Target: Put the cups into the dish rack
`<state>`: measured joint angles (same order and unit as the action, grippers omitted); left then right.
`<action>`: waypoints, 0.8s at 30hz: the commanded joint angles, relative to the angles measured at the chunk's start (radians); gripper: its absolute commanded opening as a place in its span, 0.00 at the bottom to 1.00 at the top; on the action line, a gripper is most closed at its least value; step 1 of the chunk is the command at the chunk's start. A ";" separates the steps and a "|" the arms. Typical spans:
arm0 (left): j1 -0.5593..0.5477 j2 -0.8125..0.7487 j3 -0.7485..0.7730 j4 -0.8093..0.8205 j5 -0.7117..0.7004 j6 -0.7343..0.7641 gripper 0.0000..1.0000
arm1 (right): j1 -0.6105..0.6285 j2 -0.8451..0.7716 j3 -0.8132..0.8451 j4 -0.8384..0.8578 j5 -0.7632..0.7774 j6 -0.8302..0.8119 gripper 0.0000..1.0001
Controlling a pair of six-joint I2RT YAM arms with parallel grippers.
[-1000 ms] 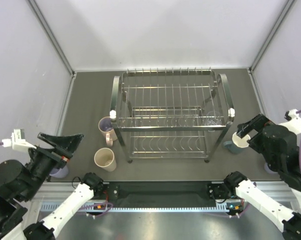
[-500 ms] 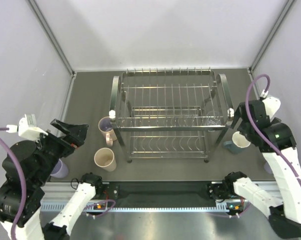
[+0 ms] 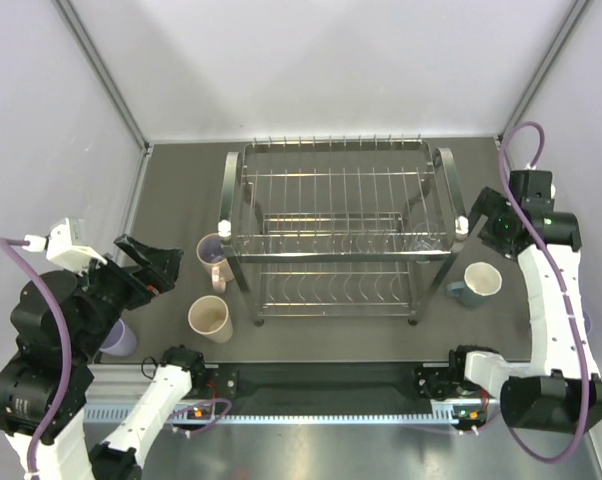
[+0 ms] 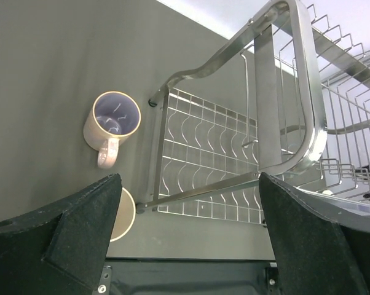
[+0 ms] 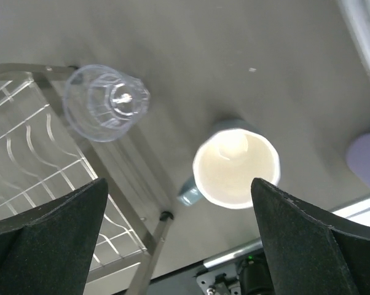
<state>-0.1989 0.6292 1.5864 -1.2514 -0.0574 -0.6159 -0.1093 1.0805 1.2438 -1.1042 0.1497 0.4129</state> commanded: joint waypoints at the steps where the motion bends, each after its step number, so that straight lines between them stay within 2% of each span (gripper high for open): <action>1: 0.006 0.007 0.012 0.017 -0.010 0.050 0.97 | -0.027 0.041 0.017 0.109 -0.116 -0.049 1.00; 4: 0.006 0.001 0.009 0.038 0.007 0.057 0.93 | -0.041 0.111 0.013 0.167 -0.230 -0.054 0.89; 8: 0.006 0.001 0.020 0.072 0.053 0.065 0.87 | -0.044 0.188 0.029 0.196 -0.265 -0.060 0.78; 13: 0.003 0.020 0.060 0.102 0.082 0.079 0.79 | -0.044 0.259 -0.015 0.257 -0.334 -0.072 0.74; 16: 0.004 0.044 0.101 0.118 0.100 0.091 0.72 | -0.044 0.301 -0.056 0.280 -0.349 -0.069 0.67; 24: 0.000 0.078 0.173 0.216 0.166 0.079 0.66 | -0.044 0.348 -0.147 0.357 -0.325 -0.071 0.64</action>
<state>-0.1989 0.6796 1.7275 -1.1496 0.0620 -0.5465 -0.1406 1.4178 1.1049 -0.8318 -0.1783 0.3584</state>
